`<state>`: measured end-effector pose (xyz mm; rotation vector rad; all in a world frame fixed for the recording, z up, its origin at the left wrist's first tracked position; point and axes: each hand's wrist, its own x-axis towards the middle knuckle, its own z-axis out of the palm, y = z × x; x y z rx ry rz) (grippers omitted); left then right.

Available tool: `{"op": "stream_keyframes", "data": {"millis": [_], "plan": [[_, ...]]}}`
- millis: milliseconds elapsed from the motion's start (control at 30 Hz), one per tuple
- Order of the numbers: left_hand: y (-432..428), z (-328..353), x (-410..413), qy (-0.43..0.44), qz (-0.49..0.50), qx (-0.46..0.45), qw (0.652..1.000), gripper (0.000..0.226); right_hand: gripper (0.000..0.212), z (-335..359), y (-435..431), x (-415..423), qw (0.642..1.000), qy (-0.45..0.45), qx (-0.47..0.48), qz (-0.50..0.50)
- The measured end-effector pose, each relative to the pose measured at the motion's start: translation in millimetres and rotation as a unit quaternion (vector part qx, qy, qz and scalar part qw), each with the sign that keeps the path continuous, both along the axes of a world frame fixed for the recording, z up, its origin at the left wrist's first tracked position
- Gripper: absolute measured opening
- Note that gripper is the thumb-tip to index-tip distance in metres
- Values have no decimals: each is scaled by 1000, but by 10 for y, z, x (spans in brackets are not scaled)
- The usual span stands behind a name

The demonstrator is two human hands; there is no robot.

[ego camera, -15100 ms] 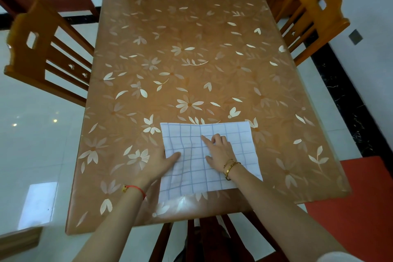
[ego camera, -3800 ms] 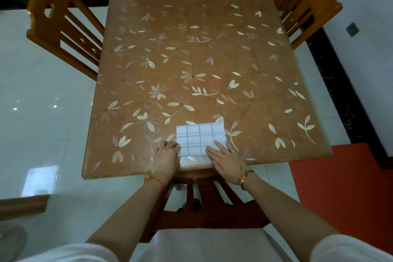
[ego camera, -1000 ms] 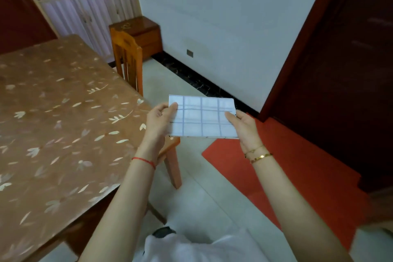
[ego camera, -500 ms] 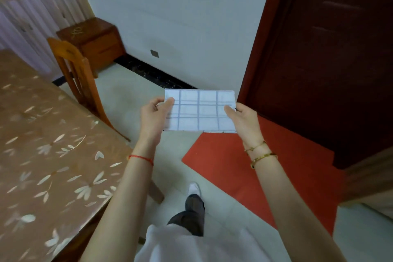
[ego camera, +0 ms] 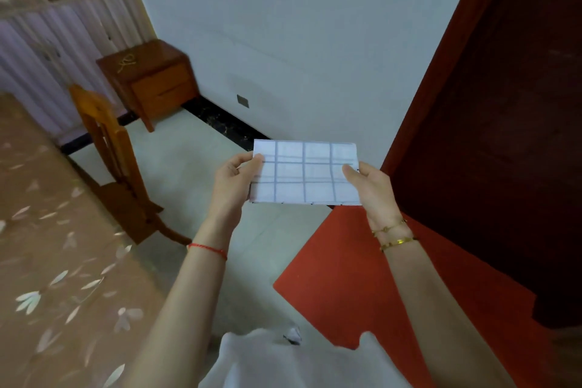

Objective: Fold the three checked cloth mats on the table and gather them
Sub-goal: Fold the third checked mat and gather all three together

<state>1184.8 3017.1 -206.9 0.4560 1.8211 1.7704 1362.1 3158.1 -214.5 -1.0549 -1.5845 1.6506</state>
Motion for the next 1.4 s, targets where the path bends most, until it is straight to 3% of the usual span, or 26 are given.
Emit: {"op": "stream_keyframes", "data": {"millis": [367,900,1133,1267,1400], "plan": [[874,-173,-903,-45,24,-19,998,9,16,-192,1008,-1039,999,13,-28,35],[2359,-36,-2490,-48,202,12,978,17,15,103,2904,-3139,979,8,16,201],[2488,-65,-3112,-51,284,14,957,10,15,-6,3199,-4094,959,-15,17,283],[2500,-129,-3585,-46,317,6,947,14,25,-128,3290,-4732,948,-27,17,316],[2522,-140,-4209,-27,337,-13,941,20,20,-137,3326,-5454,944,-23,14,330]]}}
